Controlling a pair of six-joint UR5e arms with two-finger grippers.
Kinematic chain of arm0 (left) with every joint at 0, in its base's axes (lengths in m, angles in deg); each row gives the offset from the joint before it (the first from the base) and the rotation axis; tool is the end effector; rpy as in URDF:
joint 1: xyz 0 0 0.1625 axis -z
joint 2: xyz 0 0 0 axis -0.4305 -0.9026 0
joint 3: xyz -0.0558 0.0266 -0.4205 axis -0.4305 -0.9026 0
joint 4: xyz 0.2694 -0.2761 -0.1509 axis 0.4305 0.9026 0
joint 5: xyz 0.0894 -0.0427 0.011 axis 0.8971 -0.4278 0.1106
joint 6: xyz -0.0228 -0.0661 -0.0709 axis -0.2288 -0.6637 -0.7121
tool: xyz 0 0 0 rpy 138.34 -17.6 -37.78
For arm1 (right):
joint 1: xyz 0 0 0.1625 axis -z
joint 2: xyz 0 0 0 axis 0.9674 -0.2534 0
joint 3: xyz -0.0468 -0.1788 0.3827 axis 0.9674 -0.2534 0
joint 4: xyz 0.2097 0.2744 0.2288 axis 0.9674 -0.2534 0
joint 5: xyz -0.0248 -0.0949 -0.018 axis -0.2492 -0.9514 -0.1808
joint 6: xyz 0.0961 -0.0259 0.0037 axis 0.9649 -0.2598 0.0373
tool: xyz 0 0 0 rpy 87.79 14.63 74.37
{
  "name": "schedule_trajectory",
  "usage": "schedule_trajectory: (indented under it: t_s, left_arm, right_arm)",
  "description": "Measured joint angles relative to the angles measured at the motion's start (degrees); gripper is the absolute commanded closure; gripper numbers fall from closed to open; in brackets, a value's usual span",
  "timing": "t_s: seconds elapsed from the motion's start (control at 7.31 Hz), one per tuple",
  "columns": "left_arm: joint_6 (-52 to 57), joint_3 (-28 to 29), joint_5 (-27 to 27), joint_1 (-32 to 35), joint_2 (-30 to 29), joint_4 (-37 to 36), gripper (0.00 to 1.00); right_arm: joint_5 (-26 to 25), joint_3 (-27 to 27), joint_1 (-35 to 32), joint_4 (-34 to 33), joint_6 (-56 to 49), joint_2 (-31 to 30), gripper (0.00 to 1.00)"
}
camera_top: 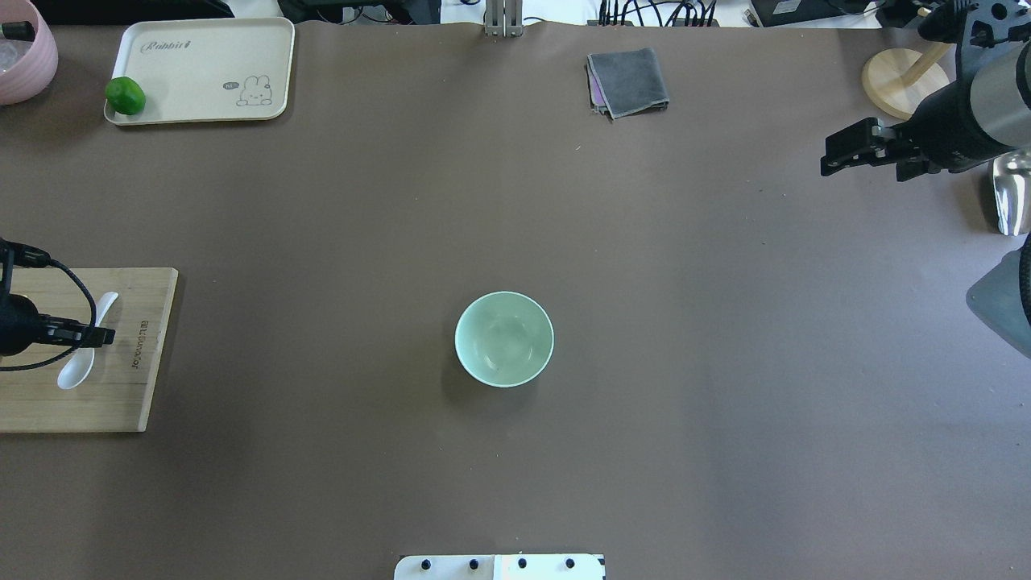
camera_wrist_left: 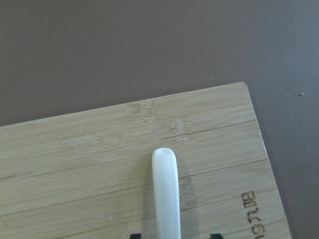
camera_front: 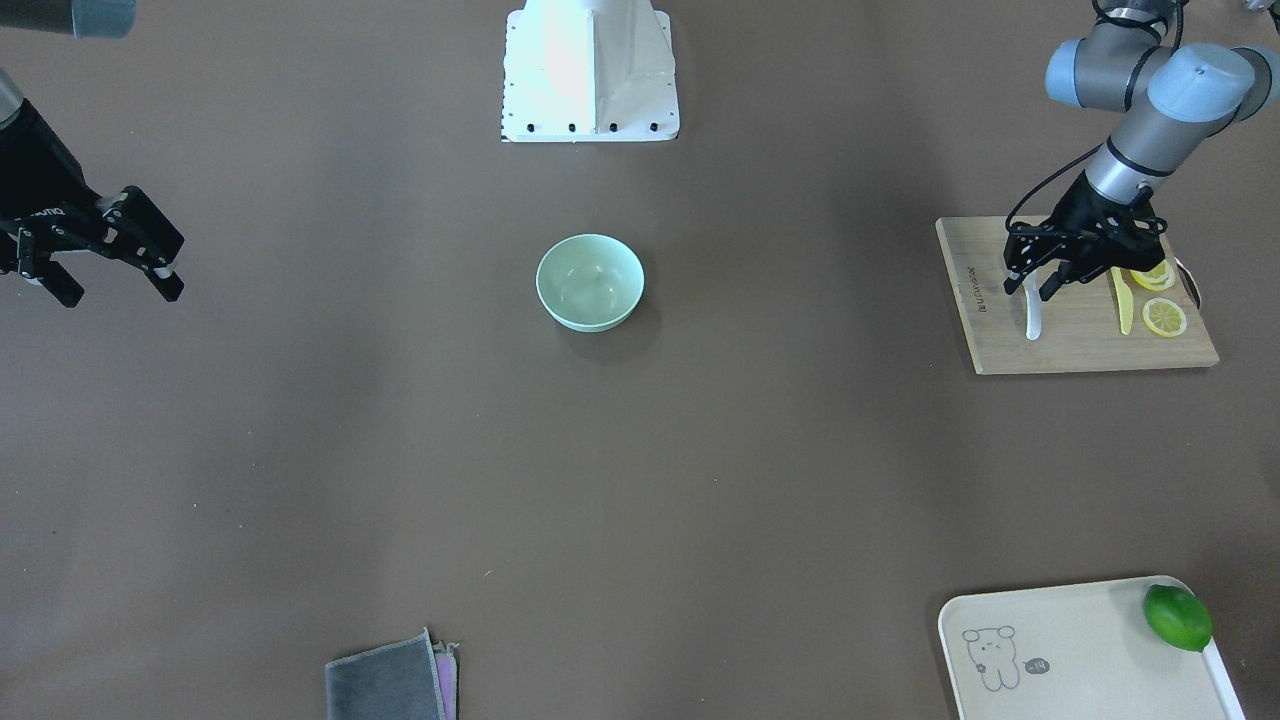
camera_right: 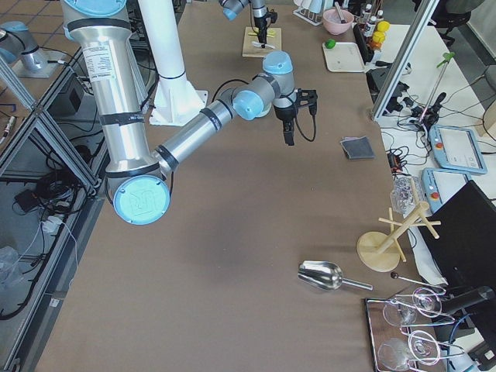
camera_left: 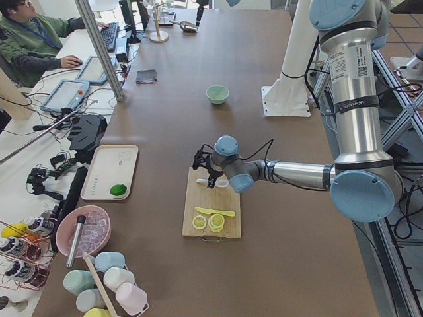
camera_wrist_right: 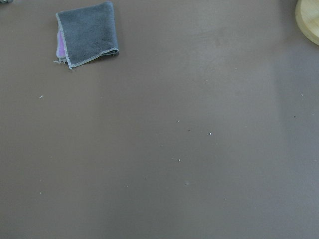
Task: Place spoon in bowl
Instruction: 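Lower the left gripper onto the white spoon on the cutting board and grasp it, then lift the white spoon with the left gripper and carry it toward the bowl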
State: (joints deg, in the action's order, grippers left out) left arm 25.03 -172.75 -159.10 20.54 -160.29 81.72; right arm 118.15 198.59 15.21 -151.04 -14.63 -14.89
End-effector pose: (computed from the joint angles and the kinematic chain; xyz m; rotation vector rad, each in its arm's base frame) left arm 0.2393 -0.3833 0.5950 0.2995 0.8654 0.0980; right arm -0.1846 -0.4880 0.3257 0.2366 -0.8573 0.1337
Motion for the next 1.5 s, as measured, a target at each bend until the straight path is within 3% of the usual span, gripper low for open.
schedule_trajectory:
  t_s: [0.14,0.55,0.82,1.09,1.5]
  left_arm:
    - [0.0,0.1,0.0,0.0,0.0,0.0,1.0]
    - [0.0,-0.4,-0.1,0.3,-0.1,0.0,1.0]
    - [-1.5,-3.8,-0.4,0.5,-1.1,-0.8,1.0]
    - [-9.4,-6.5,-0.4,-0.1,-6.7,-2.4,1.0]
    - [-22.1,-6.8,0.4,-6.1,-20.6,-5.4,1.0]
  right_arm:
    - [0.0,0.0,0.0,0.0,0.0,0.0,0.0]
    - [0.0,0.1,0.0,0.0,0.2,-0.1,0.0]
    - [0.0,0.1,0.0,0.1,0.4,-0.2,0.0]
    - [0.0,0.1,-0.2,0.1,0.2,-1.3,0.0]
    - [2.0,-0.1,-3.6,5.0,-5.4,-8.0,0.0]
